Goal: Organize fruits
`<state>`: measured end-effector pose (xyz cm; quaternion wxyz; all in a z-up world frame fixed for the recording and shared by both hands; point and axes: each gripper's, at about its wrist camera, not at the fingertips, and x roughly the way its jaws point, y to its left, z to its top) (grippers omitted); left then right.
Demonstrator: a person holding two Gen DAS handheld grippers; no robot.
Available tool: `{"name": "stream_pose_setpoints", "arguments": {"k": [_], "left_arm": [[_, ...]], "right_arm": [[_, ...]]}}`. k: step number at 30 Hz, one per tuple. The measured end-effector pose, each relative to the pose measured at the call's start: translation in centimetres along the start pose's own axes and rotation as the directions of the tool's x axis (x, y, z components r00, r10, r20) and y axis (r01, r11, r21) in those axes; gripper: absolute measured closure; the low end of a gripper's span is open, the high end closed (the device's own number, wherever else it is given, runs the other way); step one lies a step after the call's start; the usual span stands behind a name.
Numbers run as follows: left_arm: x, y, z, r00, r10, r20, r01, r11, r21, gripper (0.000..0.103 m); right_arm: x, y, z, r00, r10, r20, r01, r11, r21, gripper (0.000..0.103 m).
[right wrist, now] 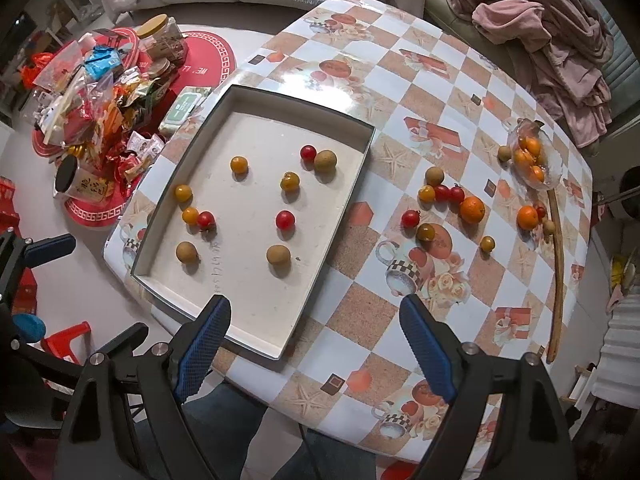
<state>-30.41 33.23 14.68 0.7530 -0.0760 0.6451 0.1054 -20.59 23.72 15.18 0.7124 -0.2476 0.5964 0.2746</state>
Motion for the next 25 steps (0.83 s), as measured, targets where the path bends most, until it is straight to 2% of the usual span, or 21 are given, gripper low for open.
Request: {"name": "stream_pose_setpoints", "arguments": {"k": [25], "left_arm": [[0.46, -0.53, 0.86, 1.0, -0.002, -0.014, 0.002, 0.999, 0.032, 0.0]], "right_arm": [[0.22, -0.02, 0.37, 1.0, 0.009, -0.01, -0.009, 1.0, -0.02, 0.014]]}}
